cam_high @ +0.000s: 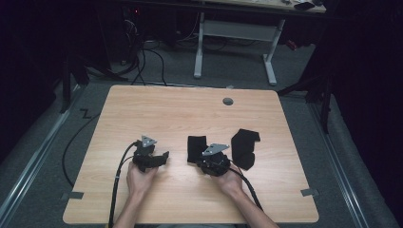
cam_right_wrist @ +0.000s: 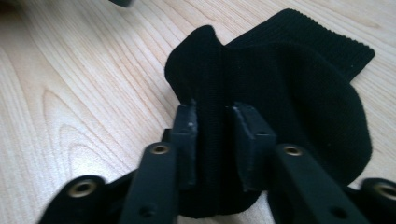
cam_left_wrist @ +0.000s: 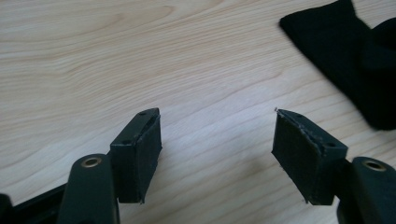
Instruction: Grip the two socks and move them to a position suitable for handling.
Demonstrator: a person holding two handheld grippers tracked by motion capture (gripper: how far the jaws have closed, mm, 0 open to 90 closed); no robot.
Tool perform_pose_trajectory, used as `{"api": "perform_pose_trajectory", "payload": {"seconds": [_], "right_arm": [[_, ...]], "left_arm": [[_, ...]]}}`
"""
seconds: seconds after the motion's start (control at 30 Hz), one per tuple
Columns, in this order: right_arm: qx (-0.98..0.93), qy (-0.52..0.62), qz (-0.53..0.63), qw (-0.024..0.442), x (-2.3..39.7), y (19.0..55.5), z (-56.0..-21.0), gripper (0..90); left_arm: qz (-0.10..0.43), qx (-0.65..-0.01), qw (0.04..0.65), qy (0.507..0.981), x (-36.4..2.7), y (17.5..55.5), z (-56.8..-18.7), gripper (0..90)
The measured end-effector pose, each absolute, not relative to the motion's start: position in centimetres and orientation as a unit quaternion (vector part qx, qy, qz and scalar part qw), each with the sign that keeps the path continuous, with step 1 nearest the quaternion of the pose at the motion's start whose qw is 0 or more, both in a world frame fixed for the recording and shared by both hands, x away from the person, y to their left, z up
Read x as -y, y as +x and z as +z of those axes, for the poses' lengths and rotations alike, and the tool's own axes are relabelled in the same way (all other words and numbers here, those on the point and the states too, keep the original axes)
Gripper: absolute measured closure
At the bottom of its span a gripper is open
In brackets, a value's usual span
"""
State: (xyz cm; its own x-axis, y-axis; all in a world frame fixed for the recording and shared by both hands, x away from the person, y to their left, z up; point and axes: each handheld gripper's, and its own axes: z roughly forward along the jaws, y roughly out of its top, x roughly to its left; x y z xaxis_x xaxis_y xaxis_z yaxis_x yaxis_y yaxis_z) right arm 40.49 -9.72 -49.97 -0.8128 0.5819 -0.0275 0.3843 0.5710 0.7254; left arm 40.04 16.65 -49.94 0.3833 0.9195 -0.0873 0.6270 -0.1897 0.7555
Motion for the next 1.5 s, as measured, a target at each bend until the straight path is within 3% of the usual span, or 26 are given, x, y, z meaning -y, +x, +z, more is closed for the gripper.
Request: {"api": "perform_pose_trajectory", "payload": {"seconds": [0.2, 0.5, 0.73, 0.8, 0.9, 1.03, 1.5], "right_arm": [[-0.872, 0.268, 0.380, 0.149, 10.2, 39.3, -48.8, 53.0], [-0.826, 0.357, 0.404, 0.166, 12.5, 41.0, -47.4, 52.1], [-0.814, 0.397, 0.391, 0.166, 12.6, 43.2, -48.3, 50.4], [-0.816, 0.403, 0.384, 0.157, 12.6, 43.7, -48.8, 55.0], [-0.822, 0.400, 0.382, 0.134, 12.6, 44.0, -49.3, 71.1], [-0.824, 0.382, 0.391, 0.148, 12.6, 43.8, -49.4, 84.9], [-0.827, 0.304, 0.441, 0.169, 13.8, 40.8, -47.4, 87.0]], "left_arm": [[0.188, -0.511, 0.388, 0.744, -15.0, 41.2, -49.1, 31.5], [0.178, -0.487, 0.364, 0.774, -11.2, 43.1, -49.1, 30.9], [0.186, -0.488, 0.357, 0.774, -10.1, 43.7, -49.5, 31.6], [0.188, -0.487, 0.352, 0.777, -9.9, 43.9, -49.7, 31.9], [0.186, -0.483, 0.343, 0.784, -9.4, 44.2, -49.7, 32.0], [0.178, -0.478, 0.350, 0.786, -9.0, 44.6, -49.5, 32.9], [0.213, -0.502, 0.328, 0.771, -9.5, 45.5, -50.0, 33.7]]}}
